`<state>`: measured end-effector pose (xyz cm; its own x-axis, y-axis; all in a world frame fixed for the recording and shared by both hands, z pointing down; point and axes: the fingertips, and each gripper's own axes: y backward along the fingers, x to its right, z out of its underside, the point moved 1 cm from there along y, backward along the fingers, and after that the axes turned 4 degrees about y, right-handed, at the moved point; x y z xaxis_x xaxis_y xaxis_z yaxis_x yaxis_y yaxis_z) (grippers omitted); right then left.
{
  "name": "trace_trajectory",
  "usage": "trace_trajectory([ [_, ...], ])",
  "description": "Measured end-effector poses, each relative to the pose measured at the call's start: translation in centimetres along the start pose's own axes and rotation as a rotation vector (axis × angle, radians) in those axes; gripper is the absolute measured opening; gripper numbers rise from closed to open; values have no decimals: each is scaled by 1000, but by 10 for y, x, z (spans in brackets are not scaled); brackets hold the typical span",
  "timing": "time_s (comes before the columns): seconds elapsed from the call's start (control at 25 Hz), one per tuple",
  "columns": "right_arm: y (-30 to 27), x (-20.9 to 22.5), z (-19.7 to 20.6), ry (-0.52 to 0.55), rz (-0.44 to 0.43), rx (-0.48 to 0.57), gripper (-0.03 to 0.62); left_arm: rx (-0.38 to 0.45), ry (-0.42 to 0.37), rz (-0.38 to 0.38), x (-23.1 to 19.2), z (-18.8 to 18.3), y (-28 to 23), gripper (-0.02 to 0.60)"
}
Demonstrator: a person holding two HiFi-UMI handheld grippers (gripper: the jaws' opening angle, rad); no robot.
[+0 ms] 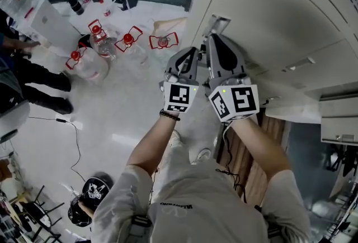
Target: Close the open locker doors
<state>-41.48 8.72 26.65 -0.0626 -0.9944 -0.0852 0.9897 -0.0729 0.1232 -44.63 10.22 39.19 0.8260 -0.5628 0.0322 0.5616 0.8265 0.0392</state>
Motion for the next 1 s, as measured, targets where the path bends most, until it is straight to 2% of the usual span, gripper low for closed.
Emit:
trace_trajectory([
  [0.12, 51, -14, 6, 57, -62, 23, 11, 8, -26, 9, 0, 0, 0, 5],
  [0.24, 124, -25, 20, 91, -101, 12, 11, 38, -54, -20, -3, -2, 9, 5],
  [0.4, 225, -20, 76, 61, -54, -163, 11, 41, -121, -42, 27, 16, 60, 5],
  [0.48, 269, -6, 104, 49, -18, -227, 11, -24, -120, -16, 66, 44, 91, 5],
  [0.56, 309, 8, 123, 35, 28, -252, 11, -122, -119, 30, 123, 78, 120, 5],
  [0.68, 361, 25, 151, 19, 88, -275, 11, -218, -52, 86, 214, 126, 152, 5],
  [0.8, 403, 43, 182, 29, 141, -286, 11, -250, -2, 125, 290, 160, 164, 9],
  [1.0, 459, 79, 233, 60, 214, -290, 11, -242, -6, 128, 374, 195, 147, 96],
])
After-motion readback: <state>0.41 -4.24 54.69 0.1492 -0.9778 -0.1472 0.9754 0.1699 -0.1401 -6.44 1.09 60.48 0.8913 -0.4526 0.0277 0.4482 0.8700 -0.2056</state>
